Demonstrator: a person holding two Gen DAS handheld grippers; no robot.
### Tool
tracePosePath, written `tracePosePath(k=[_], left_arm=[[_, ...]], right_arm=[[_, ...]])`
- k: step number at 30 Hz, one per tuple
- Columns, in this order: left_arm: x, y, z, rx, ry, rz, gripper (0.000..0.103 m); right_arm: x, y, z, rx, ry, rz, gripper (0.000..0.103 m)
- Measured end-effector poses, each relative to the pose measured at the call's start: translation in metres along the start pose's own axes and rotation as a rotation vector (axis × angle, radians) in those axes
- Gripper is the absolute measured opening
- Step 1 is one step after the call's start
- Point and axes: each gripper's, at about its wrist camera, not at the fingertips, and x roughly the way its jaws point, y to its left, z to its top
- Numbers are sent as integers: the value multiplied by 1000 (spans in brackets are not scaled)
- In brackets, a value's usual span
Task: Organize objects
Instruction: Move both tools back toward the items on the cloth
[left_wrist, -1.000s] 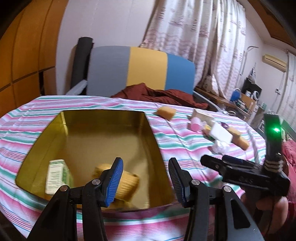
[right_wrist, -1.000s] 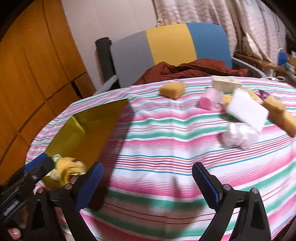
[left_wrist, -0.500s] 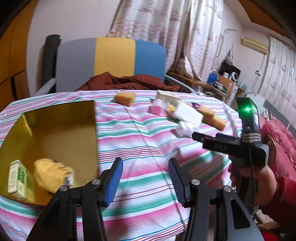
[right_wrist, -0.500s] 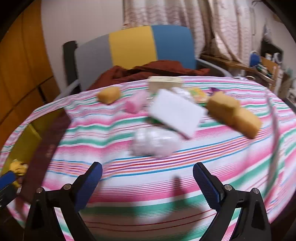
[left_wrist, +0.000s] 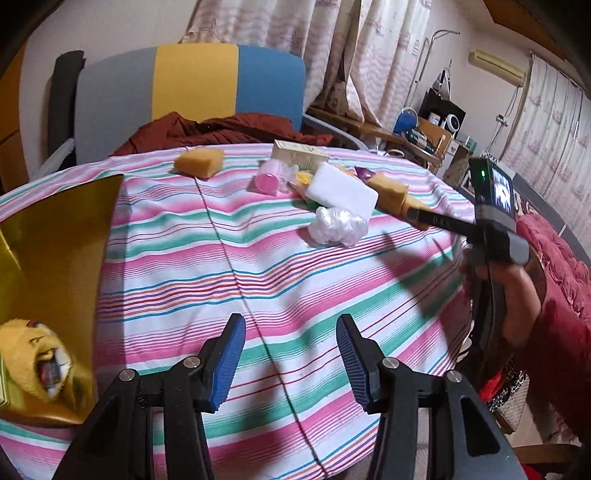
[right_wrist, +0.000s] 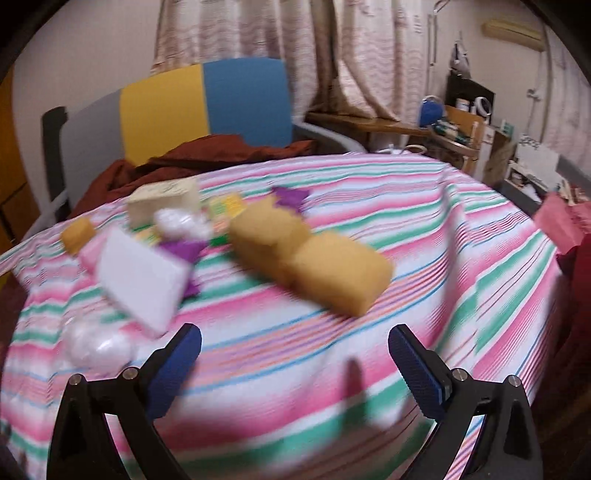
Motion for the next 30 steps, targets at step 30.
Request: tracePosePath(k=[30], left_arm=[[96,-56,66,70,18,-68,66]], right_arm=[[36,-18,6,-25,-17,63,69]])
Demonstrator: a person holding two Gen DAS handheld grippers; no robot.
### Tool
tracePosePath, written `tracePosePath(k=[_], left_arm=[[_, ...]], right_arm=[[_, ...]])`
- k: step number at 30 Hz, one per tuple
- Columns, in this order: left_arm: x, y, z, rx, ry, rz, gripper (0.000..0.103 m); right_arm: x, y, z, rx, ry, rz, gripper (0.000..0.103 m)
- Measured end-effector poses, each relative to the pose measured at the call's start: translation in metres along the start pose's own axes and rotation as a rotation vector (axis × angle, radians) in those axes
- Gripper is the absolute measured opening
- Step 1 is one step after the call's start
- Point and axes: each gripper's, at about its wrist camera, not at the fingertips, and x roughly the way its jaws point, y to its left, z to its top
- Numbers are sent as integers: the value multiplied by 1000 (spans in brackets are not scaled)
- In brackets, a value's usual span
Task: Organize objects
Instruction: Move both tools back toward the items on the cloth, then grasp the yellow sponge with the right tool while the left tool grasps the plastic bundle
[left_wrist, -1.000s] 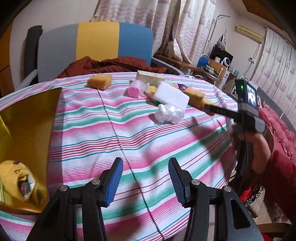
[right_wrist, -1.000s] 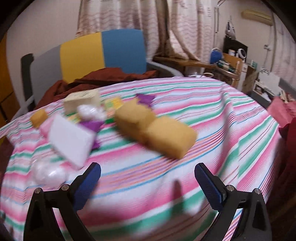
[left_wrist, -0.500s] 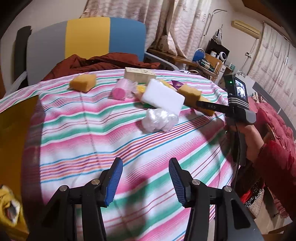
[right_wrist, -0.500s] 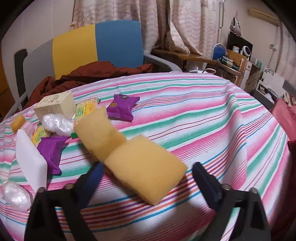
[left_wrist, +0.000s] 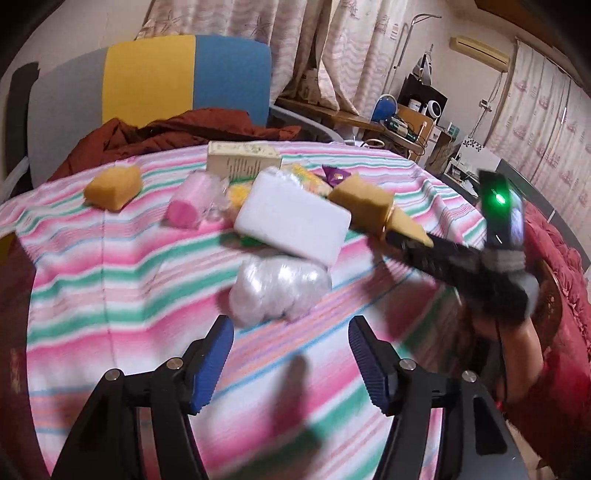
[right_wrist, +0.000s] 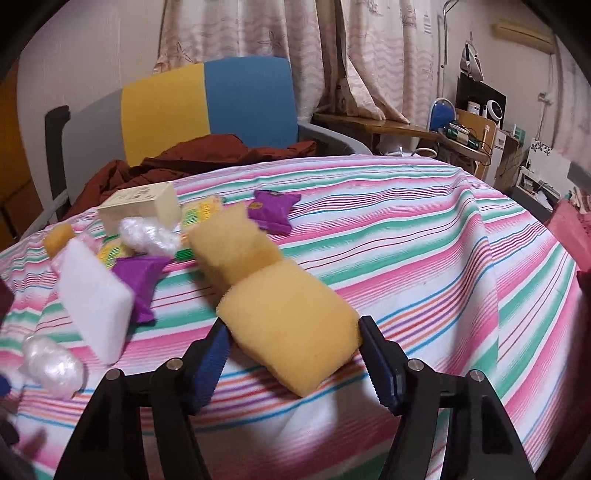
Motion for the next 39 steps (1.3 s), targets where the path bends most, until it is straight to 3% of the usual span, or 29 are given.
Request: tracePosePath(k=[6,12,22,30,35,39], left_arm=[[27,-8,19,57,-13,24,67],[43,-4,18,93,-46,72,66],[40,17,14,8,-61,12,53],[23,27,2,-33,-106,19,49],[13,44,-7,-109,-121,18,49],[4,51,-16,-131,-127,17,48]], right_arm=[[-7,9,-10,0,-16,14,69],[-3,8,-11,6,0,5,69],[-5,10,-13,-9,-12,-18,69],[-14,14,-16,-21,-44,-45,67],[-23,20,-25,-25,-60,-44,67],[-31,19,-30,27,-50,-22,66]])
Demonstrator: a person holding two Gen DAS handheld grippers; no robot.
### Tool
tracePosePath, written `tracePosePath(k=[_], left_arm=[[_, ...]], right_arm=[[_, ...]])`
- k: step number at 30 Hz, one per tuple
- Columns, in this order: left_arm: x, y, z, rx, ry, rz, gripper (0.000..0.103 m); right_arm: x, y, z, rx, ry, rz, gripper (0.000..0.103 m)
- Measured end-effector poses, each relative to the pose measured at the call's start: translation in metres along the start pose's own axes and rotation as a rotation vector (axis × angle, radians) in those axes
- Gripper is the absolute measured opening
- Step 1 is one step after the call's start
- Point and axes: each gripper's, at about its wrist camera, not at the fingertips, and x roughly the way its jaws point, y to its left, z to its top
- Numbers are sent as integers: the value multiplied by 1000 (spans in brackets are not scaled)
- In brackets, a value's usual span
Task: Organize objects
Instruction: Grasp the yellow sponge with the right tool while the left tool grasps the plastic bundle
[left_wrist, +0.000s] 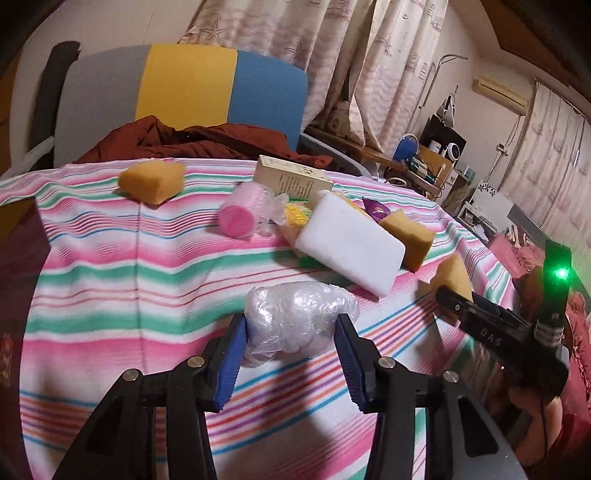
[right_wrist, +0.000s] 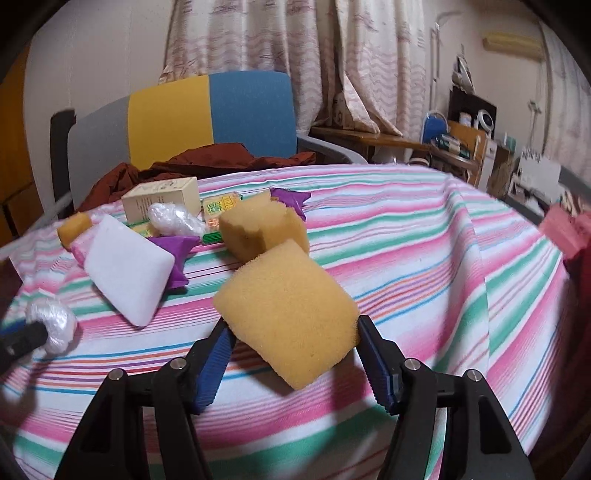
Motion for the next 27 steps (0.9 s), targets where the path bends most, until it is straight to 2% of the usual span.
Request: tracePosePath(k=[3,4,5,9,10,12,14,16,18,21,25,27], left_arm=[[-8,5,-11,6,-3,-3,45],[-10,7,-16,3,-1,-3,37],[-12,9,-21,1,5,3,14],[-17,8,-29,23,12,18,13],[-18,6,-28,32,14,31,13],[-22,1,-25,57,5,31,26],[-25,-8,-18,122,-21,67,56],[-25,-10,-11,154,-34,74,64],[-20,-6,-2,132,-22,50,64],[-2,-4,14,108,22,60,64],[27,-9,21,125,114,24,64],[36,-7,23,114,136,-5,60]], right_arm=[[-5,-3,-2,89,22,37,66],[-7,-3,-2,110,27,51,66],[-9,0,-3,126,34,69,66],[-22,25,-1,93,39,133,65],[-26,31,-1,74,34,143,65],[-33,46,1,33,18,163,65],[-37,56,1,-1,4,163,65],[-39,60,0,-15,-3,147,65],[-37,61,-3,-11,0,145,65],[-30,59,-7,9,13,141,66],[-23,56,-12,24,18,129,66],[-20,56,-15,24,22,125,66]])
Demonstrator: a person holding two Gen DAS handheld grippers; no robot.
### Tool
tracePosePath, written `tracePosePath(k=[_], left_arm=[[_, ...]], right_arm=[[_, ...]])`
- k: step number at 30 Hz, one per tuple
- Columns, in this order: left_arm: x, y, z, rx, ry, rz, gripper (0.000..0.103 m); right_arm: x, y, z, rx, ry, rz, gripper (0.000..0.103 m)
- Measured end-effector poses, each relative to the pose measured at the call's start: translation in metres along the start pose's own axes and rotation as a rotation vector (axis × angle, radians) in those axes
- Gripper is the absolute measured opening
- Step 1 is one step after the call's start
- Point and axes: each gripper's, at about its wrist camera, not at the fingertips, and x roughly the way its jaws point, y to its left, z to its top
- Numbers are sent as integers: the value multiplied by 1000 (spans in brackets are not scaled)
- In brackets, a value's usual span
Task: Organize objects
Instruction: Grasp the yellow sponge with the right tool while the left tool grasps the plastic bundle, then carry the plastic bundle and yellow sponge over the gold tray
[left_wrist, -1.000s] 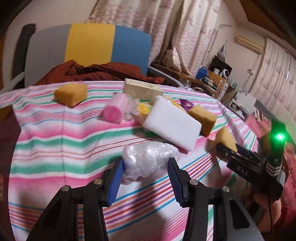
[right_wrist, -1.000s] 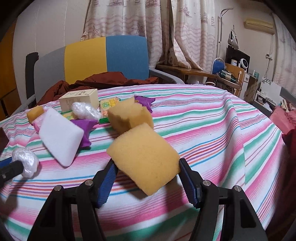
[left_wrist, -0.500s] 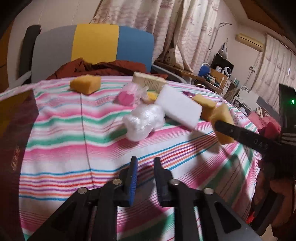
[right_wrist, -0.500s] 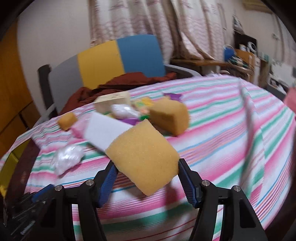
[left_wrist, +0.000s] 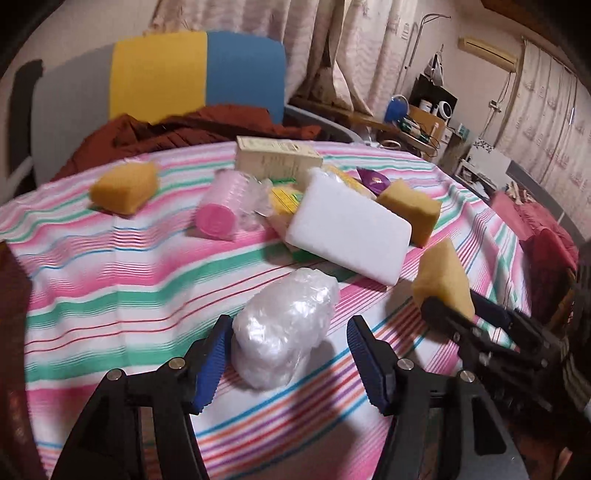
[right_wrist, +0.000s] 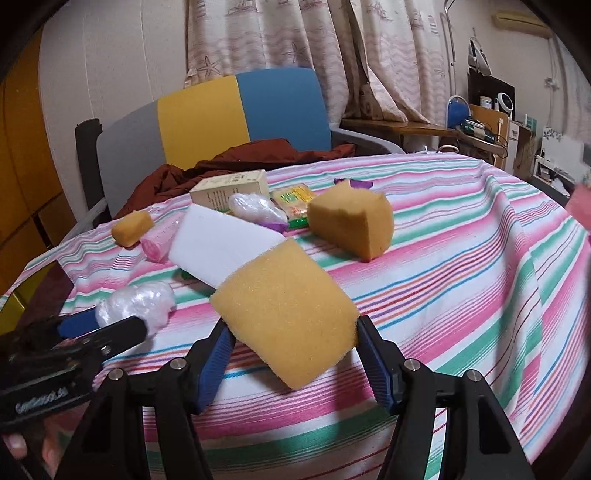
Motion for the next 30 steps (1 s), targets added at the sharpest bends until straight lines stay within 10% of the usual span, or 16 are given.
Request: tracePosePath(k=[5,18,20,24,30], left_arm=[[-2,9,-6,-37,-36,-43,41],[-34,31,-32,-139,-113,-19,40],[-36,32,-38,-148,-103,-15,40],[-39,33,-51,-146,-96,-20,40],[-40,29,-56,-121,-90,-26,38]], right_arm=[[6,-6,-8,20,10,13,66],[5,3,-9,-38,27,30,45],[5,4,-7,-42,54,73,48],[-7,2,1,-85,-15,6,102],[10,2,23,-187,2,25,102]])
